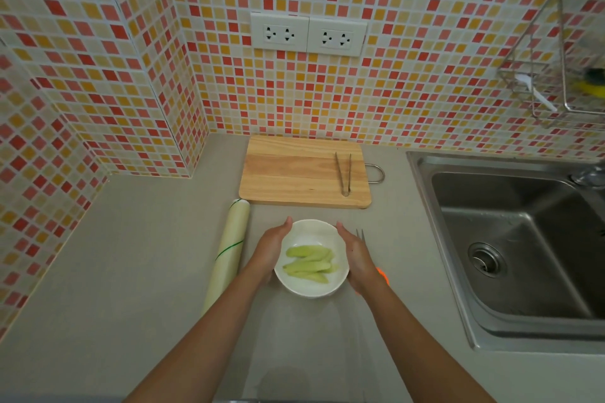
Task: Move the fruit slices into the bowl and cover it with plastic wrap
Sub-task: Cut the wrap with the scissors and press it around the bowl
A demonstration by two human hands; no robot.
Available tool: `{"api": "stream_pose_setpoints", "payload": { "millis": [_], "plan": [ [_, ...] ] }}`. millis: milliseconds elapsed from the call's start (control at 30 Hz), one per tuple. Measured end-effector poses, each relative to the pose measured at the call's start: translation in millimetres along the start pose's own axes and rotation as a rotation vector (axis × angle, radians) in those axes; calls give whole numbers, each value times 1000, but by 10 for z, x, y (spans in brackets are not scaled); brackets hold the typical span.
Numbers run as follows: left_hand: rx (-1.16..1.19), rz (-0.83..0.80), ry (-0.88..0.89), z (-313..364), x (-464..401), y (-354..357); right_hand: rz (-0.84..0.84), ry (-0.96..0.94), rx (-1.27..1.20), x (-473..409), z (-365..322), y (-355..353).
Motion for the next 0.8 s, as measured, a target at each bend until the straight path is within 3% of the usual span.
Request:
{"api": "stream_pose_setpoints", "payload": {
  "millis": [167, 333, 467, 700, 800],
  "plan": [
    [157, -84, -134, 31, -8, -48, 133, 17, -56, 40, -27, 39],
    [383, 10, -111, -58, 45, 3, 206, 12, -205, 18, -47, 46],
    [497, 49, -251, -175, 125, 132, 190, 11, -223, 43, -73, 114],
    [368, -93, -194, -134, 6, 35, 113, 14, -202, 62, -37, 112],
    [347, -77, -148, -134, 20, 15, 78, -4, -149, 80, -81, 88]
  ]
}}
Point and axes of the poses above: each hand's wrist, its own x-axis away from the middle knuckle, its own y-axis out of the palm, z = x × y, the point moved 1 cm from there along -x, towards the middle knuckle, and after that the axes turned 15 degrees about z, right-handed, at the moved point
